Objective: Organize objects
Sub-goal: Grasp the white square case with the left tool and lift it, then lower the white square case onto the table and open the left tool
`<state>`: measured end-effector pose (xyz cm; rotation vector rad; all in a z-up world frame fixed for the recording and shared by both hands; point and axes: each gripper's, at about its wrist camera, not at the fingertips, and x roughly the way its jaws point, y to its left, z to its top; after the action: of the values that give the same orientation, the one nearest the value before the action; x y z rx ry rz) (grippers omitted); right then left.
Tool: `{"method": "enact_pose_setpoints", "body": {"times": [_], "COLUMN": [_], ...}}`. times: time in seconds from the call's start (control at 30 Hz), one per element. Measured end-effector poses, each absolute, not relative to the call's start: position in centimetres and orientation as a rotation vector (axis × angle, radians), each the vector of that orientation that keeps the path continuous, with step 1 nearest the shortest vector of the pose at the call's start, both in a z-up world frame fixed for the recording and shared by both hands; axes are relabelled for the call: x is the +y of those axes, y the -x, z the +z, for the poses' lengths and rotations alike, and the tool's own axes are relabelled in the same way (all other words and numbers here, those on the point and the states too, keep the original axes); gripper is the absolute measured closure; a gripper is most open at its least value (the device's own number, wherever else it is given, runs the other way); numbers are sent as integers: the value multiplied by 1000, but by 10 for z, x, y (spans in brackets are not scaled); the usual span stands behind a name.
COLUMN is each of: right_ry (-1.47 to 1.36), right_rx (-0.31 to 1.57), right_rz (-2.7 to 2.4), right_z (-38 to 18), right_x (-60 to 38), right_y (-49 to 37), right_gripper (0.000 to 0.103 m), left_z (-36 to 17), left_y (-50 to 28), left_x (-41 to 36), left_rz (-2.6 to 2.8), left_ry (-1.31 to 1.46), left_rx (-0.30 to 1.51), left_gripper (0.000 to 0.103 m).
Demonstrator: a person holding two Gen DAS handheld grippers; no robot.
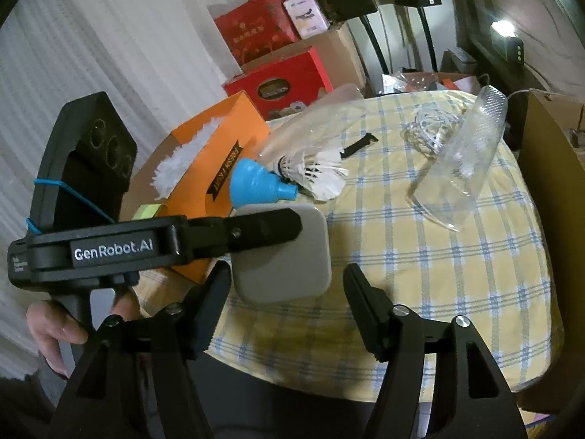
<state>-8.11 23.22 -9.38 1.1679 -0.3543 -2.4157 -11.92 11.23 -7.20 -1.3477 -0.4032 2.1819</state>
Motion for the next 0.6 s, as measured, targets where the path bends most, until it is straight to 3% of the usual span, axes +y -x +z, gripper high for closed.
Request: {"method": "enact_pose_setpoints", "body": {"times": [0.27,0.6], "right_ry": [-1229,-1269], "right_rx": [-310,-304], "right_rz": [-2486,-2490], "right_z": [-97,-106], "right_x": [252,254], "right_y": [84,86], "right_gripper": [33,33], "left_z": [-76,-85], "left_y": [117,109], "left_x": [128,140], "left_rz": [2361,2383], "left_ry": [1421,1434], "left_rx": [-24,48], "left_gripper": [85,85]}}
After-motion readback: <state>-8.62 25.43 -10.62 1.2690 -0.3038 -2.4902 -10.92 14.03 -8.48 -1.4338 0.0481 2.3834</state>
